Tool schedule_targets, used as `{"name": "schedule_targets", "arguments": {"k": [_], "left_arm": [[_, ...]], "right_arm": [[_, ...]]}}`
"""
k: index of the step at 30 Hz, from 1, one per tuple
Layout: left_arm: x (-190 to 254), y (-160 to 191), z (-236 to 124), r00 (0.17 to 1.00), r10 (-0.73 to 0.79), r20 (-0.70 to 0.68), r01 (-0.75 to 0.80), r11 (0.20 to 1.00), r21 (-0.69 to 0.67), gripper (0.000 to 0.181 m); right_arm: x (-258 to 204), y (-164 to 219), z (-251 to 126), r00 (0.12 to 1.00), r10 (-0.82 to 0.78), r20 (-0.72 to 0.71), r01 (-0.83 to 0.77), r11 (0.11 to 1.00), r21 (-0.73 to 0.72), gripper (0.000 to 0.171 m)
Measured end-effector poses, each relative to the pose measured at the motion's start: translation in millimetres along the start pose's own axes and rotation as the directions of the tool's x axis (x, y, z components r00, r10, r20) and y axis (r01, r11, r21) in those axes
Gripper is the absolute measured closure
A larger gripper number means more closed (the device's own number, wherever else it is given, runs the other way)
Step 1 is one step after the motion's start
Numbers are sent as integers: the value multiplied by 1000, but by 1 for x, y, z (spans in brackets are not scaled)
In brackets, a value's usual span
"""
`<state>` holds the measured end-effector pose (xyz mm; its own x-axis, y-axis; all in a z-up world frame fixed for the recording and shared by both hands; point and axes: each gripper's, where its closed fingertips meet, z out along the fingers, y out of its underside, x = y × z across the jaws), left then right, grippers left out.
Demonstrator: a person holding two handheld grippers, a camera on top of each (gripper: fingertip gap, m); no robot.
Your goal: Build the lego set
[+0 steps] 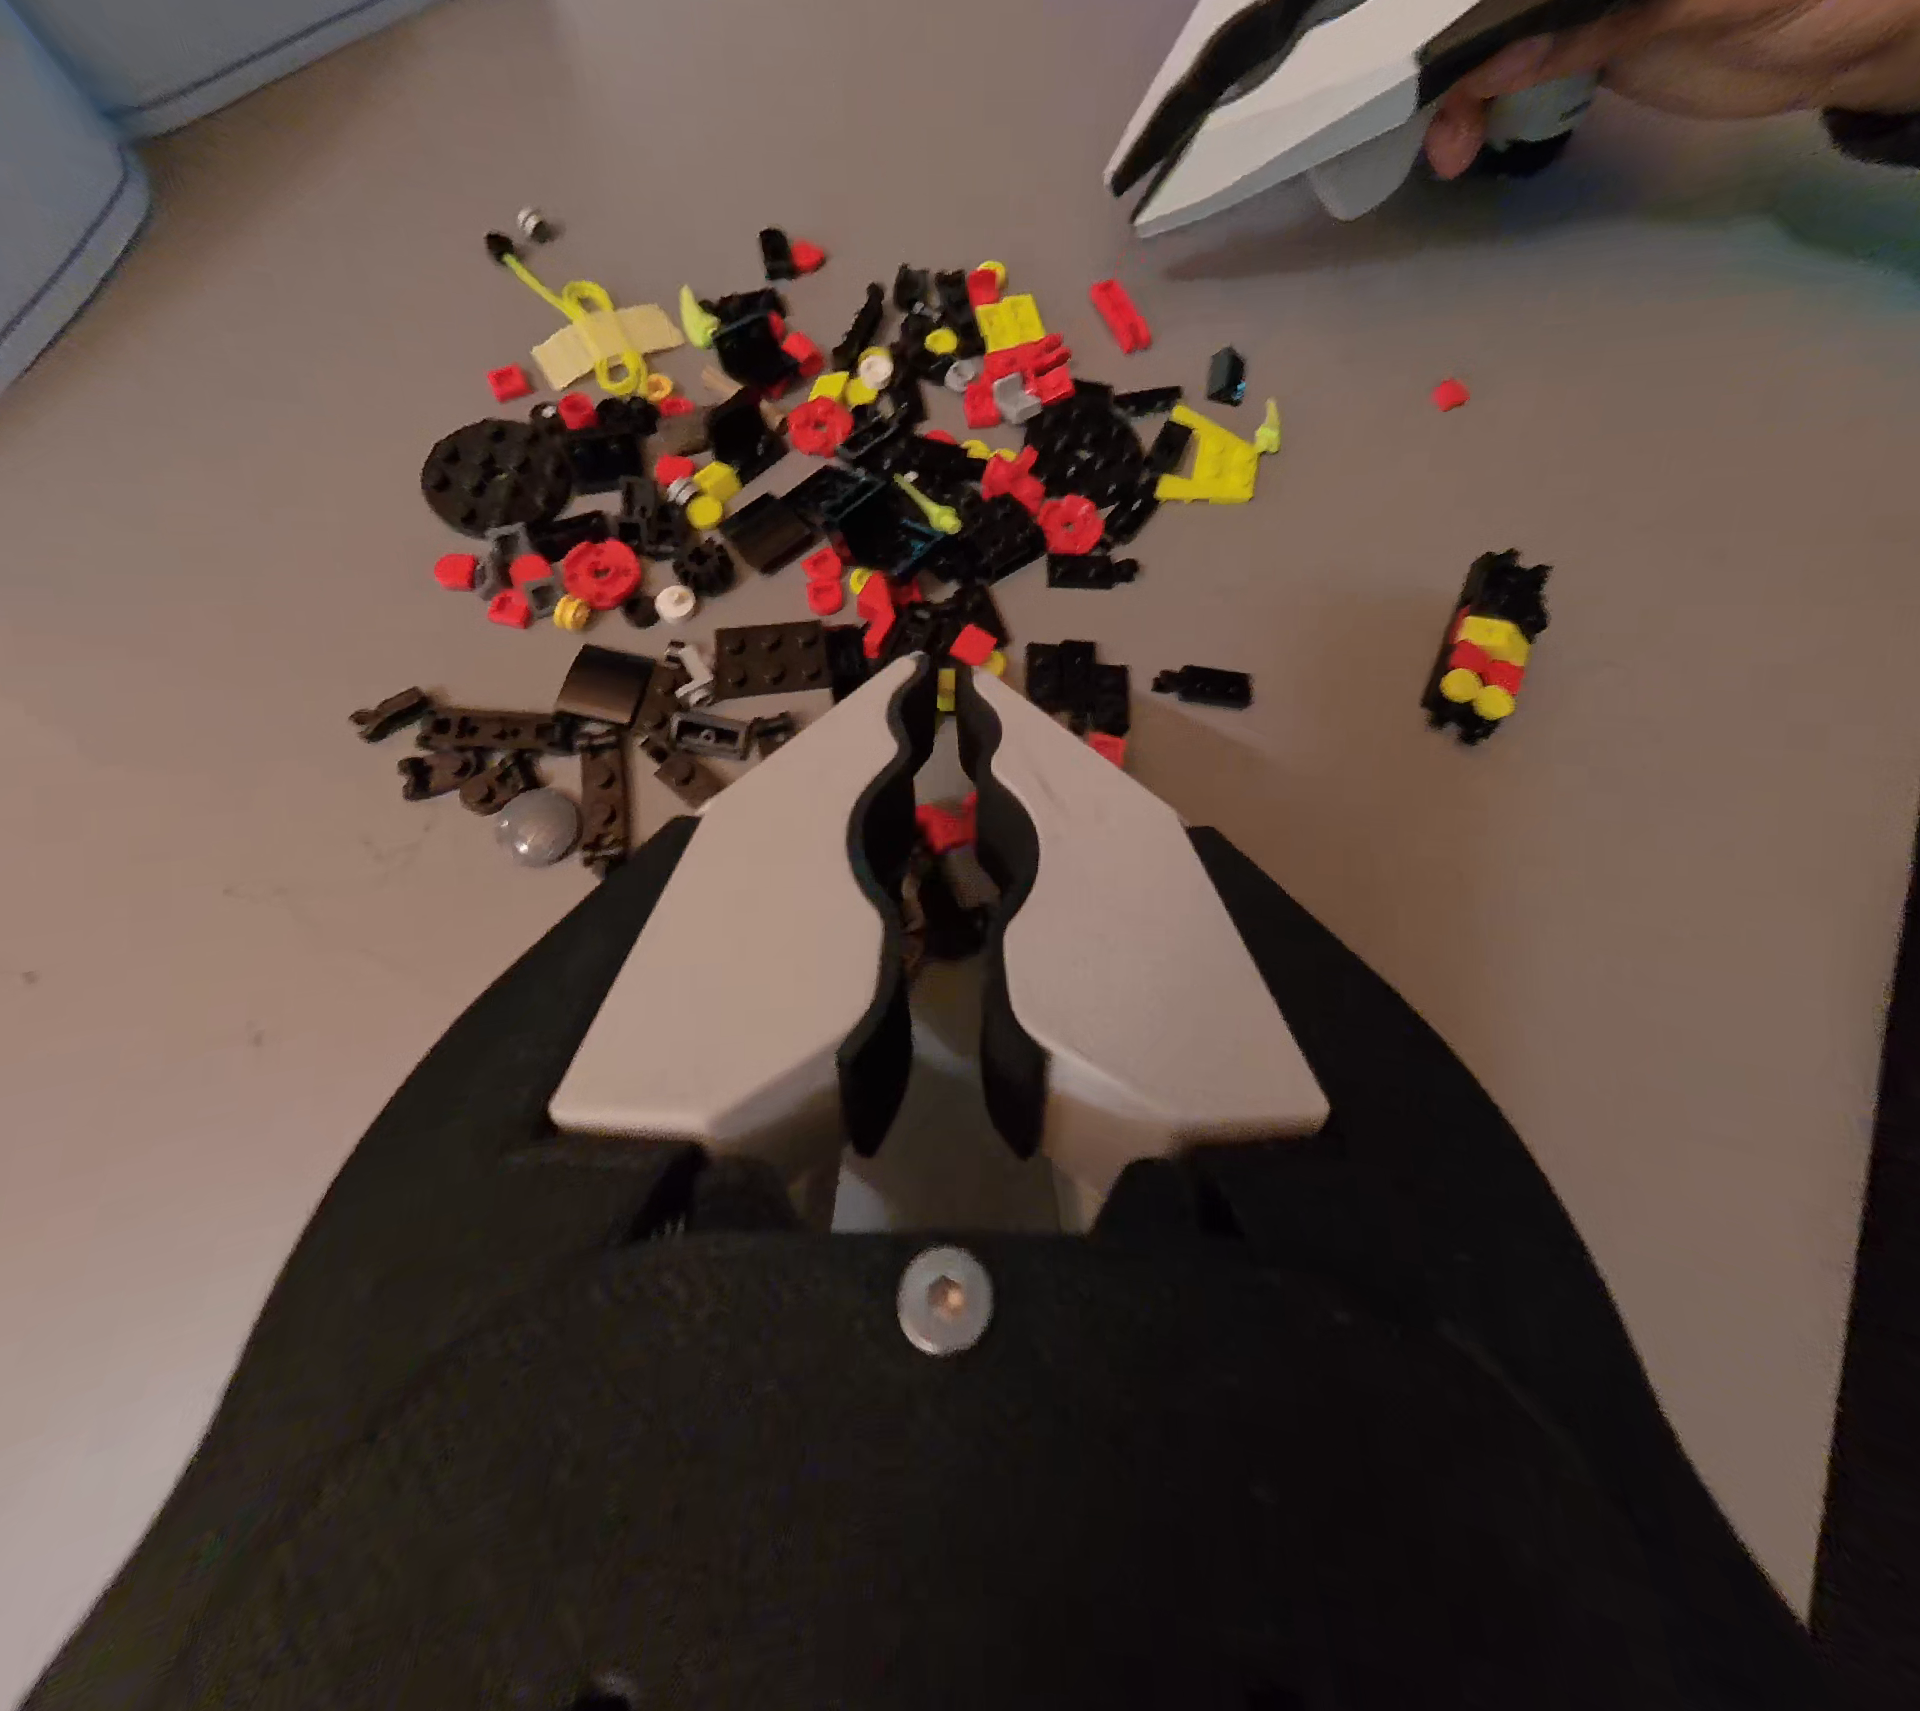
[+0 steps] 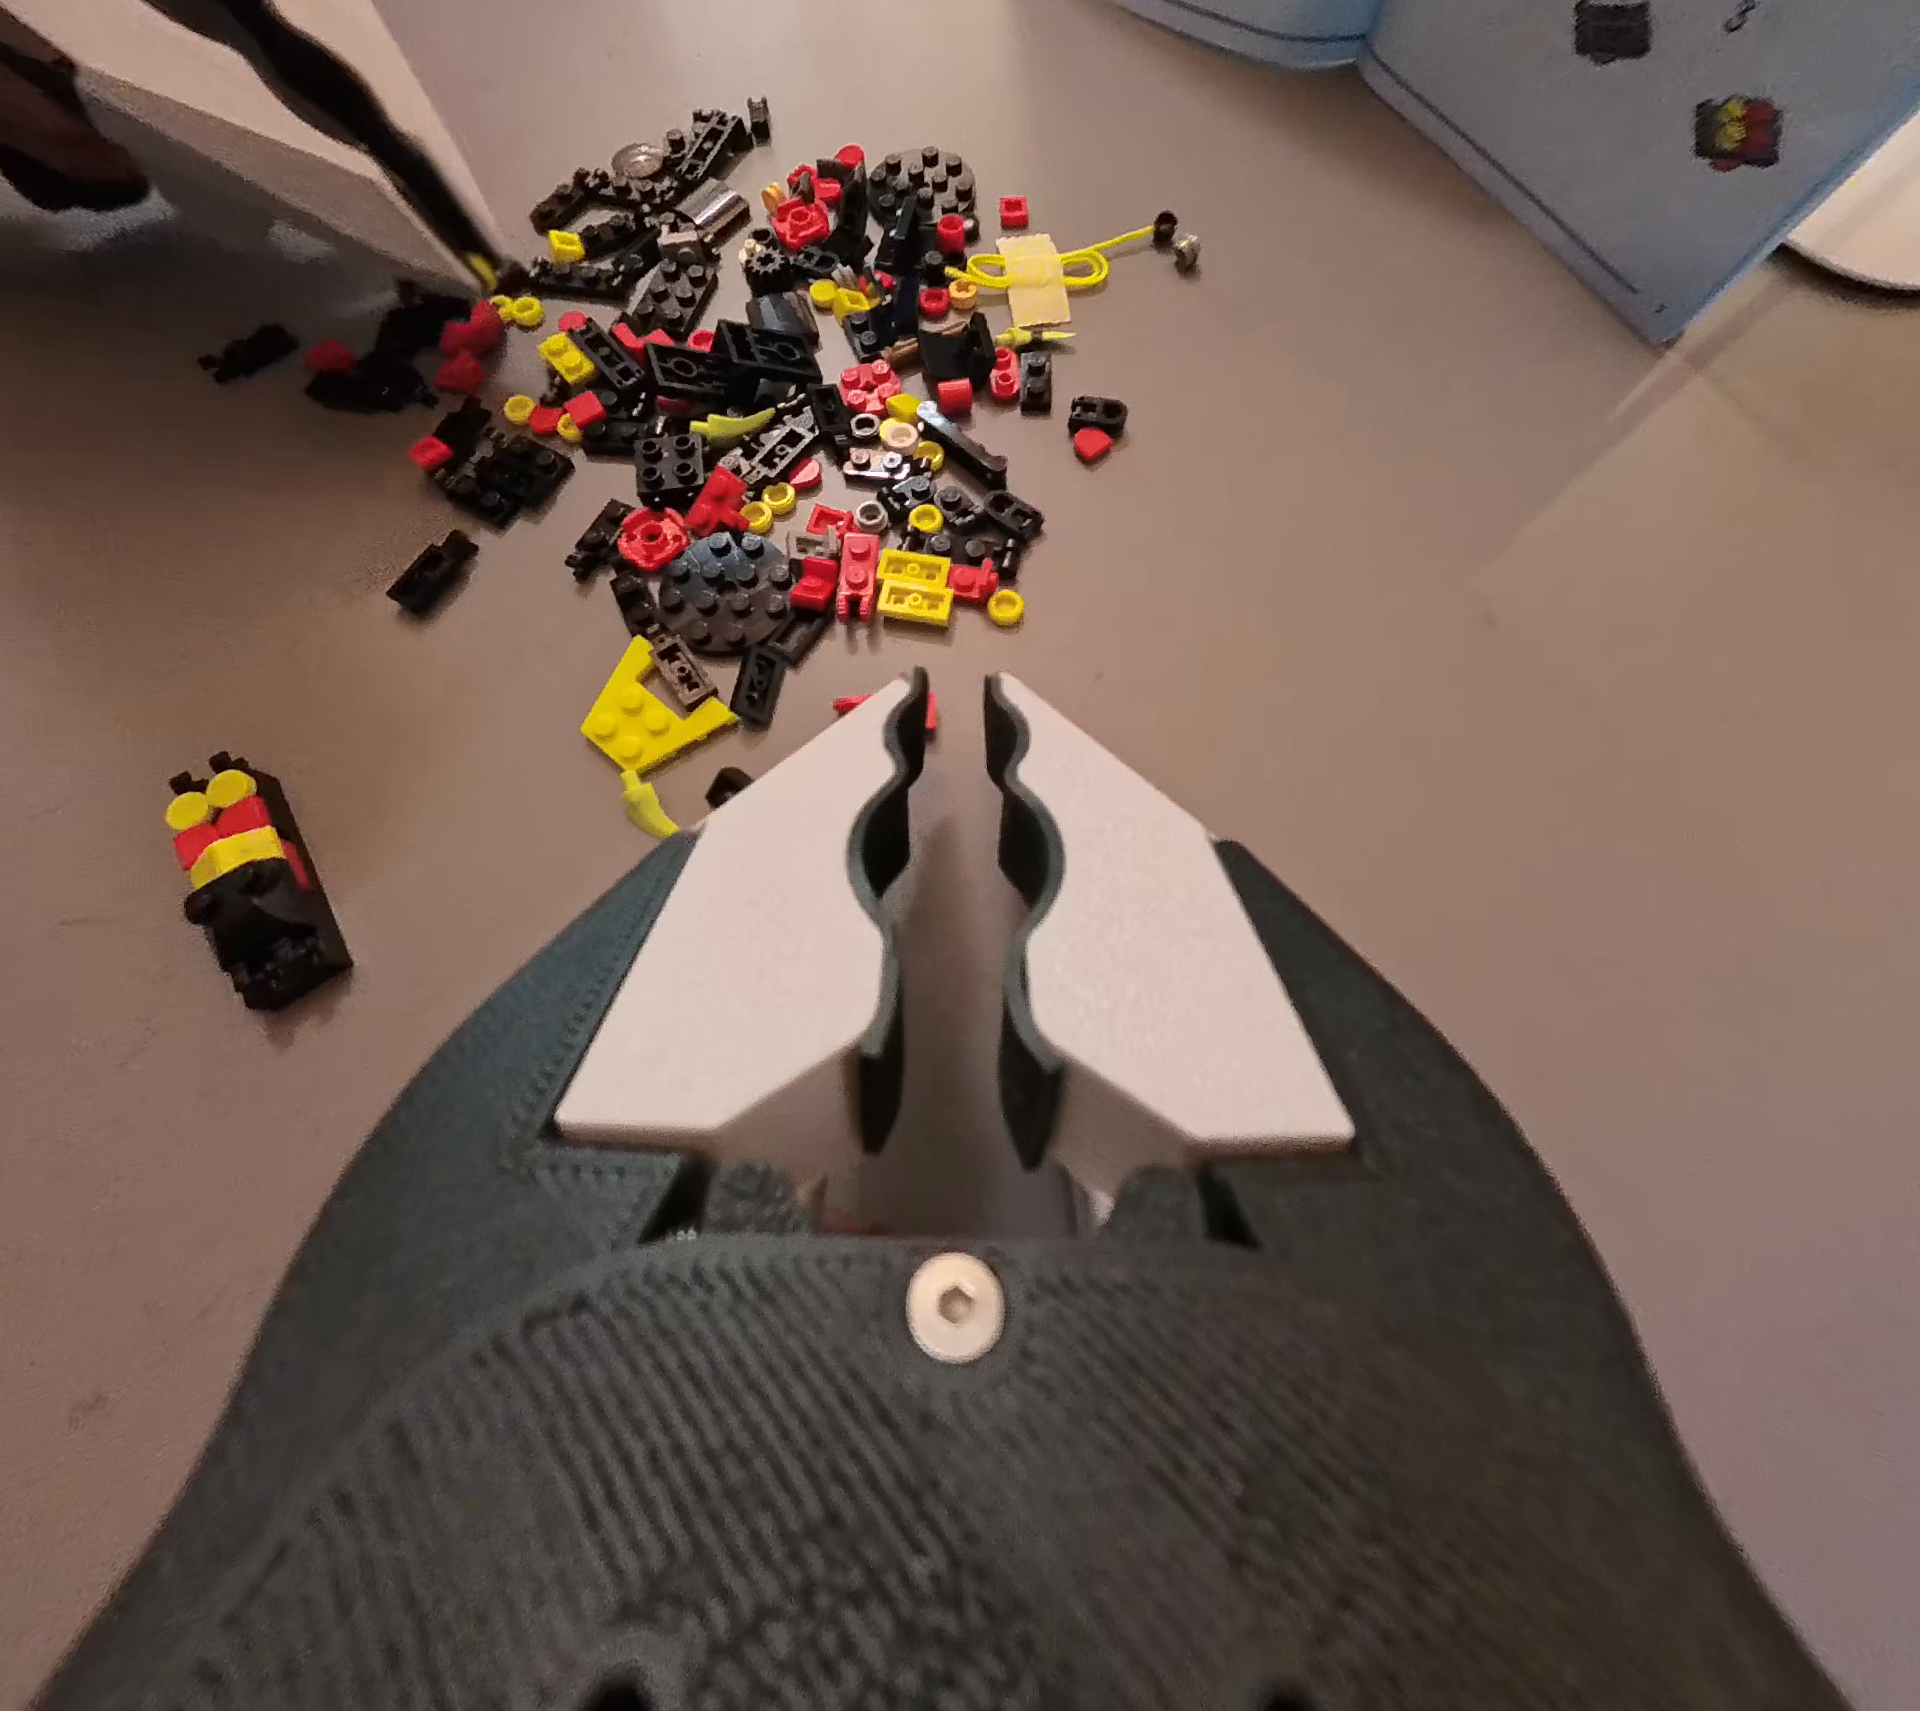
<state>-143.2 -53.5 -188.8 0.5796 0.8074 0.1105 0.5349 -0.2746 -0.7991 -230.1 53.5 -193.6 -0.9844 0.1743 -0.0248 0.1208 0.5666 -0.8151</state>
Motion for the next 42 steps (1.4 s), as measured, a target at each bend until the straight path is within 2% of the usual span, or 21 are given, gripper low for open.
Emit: {"name": "schedule_targets", "arguments": {"k": [4, 8, 12, 15, 21, 22, 24, 28, 32, 35, 42], "left_arm": [[28, -6, 5, 996, 73, -49, -72, 997, 18, 180], [81, -14, 20, 978, 141, -154, -137, 990, 34, 180], [127, -14, 46, 953, 190, -236, -200, 980, -16, 180], [142, -12, 62, 947, 178, -269, -198, 979, -50, 180], [145, -8, 81, 946, 95, -311, -144, 980, -140, 180], [142, -7, 82, 952, 82, -295, -132, 979, -153, 171], [137, -11, 81, 961, 72, -266, -111, 985, -131, 158], [122, -20, 71, 977, 86, -195, -101, 993, -68, 157], [104, -23, 45, 985, 111, -130, -115, 993, -21, 157], [88, -25, 24, 990, 115, -76, -115, 993, 2, 158], [78, -6, 1, 994, 91, -57, -89, 996, 24, 163]], "right_arm": [[7, -5, -11, 1000, 5, -31, -4, 999, 32, 162], [12, -8, -19, 999, 14, -51, -11, 998, 54, 162], [11, -6, -18, 999, 11, -45, -9, 999, 49, 162], [5, -3, -12, 1000, -3, -24, 4, 1000, 28, 162], [-10, 2, 1, 998, -70, 3, 70, 997, -23, 162], [-11, 3, 3, 997, -82, 6, 82, 996, -31, 162], [-14, 4, 4, 995, -104, 6, 104, 994, -43, 162], [-11, -4, -2, 983, -179, -42, 178, 984, -26, 163], [-16, -17, -24, 955, -279, -96, 281, 960, 6, 161], [-49, -18, -40, 937, -349, 0, 349, 936, 37, 162], [-102, 28, -41, 914, -359, 188, 383, 917, -111, 161]]}}
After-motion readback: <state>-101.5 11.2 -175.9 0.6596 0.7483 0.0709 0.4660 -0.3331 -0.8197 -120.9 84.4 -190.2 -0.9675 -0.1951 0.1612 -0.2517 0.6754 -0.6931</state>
